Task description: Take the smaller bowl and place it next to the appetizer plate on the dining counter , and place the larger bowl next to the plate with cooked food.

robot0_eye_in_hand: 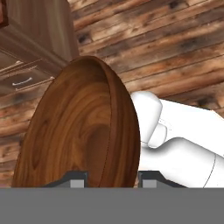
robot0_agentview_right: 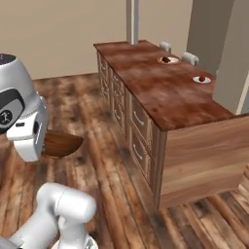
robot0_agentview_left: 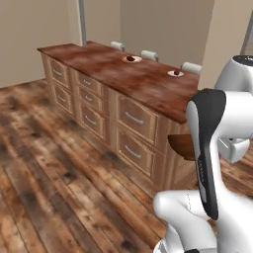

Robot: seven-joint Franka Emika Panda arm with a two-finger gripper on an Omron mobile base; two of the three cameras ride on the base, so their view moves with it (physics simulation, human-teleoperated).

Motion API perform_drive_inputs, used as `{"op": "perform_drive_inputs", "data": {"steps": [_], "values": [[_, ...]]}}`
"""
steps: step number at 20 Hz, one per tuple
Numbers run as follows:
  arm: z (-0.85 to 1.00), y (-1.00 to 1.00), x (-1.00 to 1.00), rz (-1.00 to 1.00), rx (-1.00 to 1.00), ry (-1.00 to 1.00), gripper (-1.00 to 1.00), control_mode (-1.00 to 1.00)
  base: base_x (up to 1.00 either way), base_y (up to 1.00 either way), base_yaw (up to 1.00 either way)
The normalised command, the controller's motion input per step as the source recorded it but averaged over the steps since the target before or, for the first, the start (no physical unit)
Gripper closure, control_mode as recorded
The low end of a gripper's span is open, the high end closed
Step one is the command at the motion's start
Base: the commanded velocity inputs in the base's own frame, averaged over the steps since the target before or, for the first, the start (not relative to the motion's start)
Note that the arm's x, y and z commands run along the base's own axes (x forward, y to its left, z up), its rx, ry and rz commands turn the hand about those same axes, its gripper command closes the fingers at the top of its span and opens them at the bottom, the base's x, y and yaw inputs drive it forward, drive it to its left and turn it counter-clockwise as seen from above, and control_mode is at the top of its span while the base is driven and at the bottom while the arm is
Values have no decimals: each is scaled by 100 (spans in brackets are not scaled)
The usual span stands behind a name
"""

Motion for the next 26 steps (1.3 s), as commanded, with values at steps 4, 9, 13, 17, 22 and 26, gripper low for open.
{"op": "perform_drive_inputs", "data": {"steps": [4, 9, 13, 17, 22, 26], "values": [[0, 0, 0, 0, 0, 0, 100, 100, 100, -100, 0], [0, 0, 0, 0, 0, 0, 100, 100, 72, -100, -5], [0, 0, 0, 0, 0, 0, 100, 100, 50, -100, -16], [0, 0, 0, 0, 0, 0, 100, 100, 43, -100, -25], [0, 0, 0, 0, 0, 0, 100, 100, 88, -100, -15], [0, 0, 0, 0, 0, 0, 100, 100, 100, -100, -2]]}}
